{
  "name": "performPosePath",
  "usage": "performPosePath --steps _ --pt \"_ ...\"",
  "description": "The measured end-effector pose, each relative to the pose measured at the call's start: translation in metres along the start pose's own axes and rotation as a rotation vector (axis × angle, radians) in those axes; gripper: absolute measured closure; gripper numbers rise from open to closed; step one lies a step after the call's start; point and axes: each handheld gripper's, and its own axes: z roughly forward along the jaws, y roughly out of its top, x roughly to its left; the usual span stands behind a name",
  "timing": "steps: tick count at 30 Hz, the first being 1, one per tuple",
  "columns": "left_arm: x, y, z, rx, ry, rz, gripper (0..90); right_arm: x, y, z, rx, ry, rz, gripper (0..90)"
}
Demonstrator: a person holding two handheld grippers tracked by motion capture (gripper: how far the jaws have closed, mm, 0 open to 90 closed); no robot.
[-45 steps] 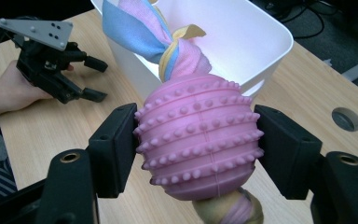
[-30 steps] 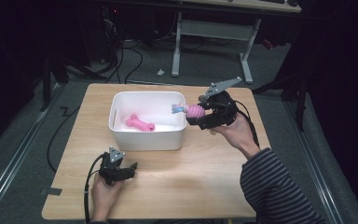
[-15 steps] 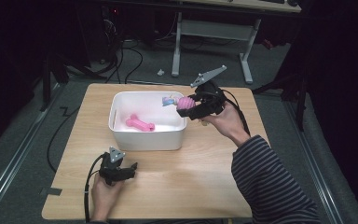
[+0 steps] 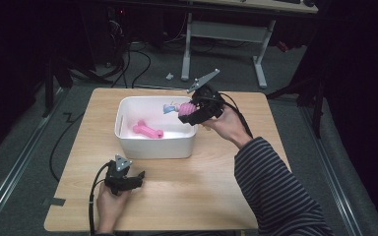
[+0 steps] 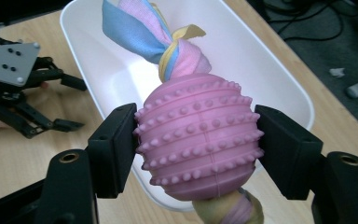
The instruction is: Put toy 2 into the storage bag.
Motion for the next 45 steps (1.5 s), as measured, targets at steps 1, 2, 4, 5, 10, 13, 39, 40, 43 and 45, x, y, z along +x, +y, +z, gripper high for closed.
performPosePath --steps 1,2,4,5,10,13,39,40,43,45 --pt "0.0 0.0 0.0 0.0 0.0 0.0 24.1 0.0 0.0 0.002 0.003 0.008 -0.01 33.2" --pt "0.0 0.0 0.0 -0.001 -0.001 -0.001 24.1 0.001 0.001 0.005 0.012 0.008 -0.016 33.2" --pt "0.0 0.0 0.0 -0.001 -0.001 -0.001 24.1 0.002 0.002 0.009 0.02 0.009 -0.022 33.1" --pt "0.0 0.0 0.0 -0.001 -0.001 -0.001 24.1 0.003 0.002 0.012 0.028 0.01 -0.023 33.1" --pt "0.0 0.0 0.0 0.0 0.0 0.001 24.1 0.002 0.006 0.024 0.041 0.023 -0.024 33.1" --pt "0.0 0.0 0.0 0.0 0.0 0.0 24.2 0.002 0.007 0.03 0.056 0.032 -0.019 33.0" --pt "0.0 0.0 0.0 0.003 -0.004 0.006 22.7 0.01 -0.003 0.056 0.15 0.134 -0.005 27.3" --pt "0.0 0.0 0.0 0.003 -0.005 0.006 22.7 0.01 -0.004 0.055 0.148 0.129 -0.005 27.2" --pt "0.0 0.0 0.0 0.004 -0.005 0.008 22.5 0.009 -0.005 0.051 0.136 0.125 0.002 27.0" --pt "0.0 0.0 0.0 0.005 -0.006 0.008 22.4 0.008 -0.007 0.046 0.118 0.122 0.007 27.3"
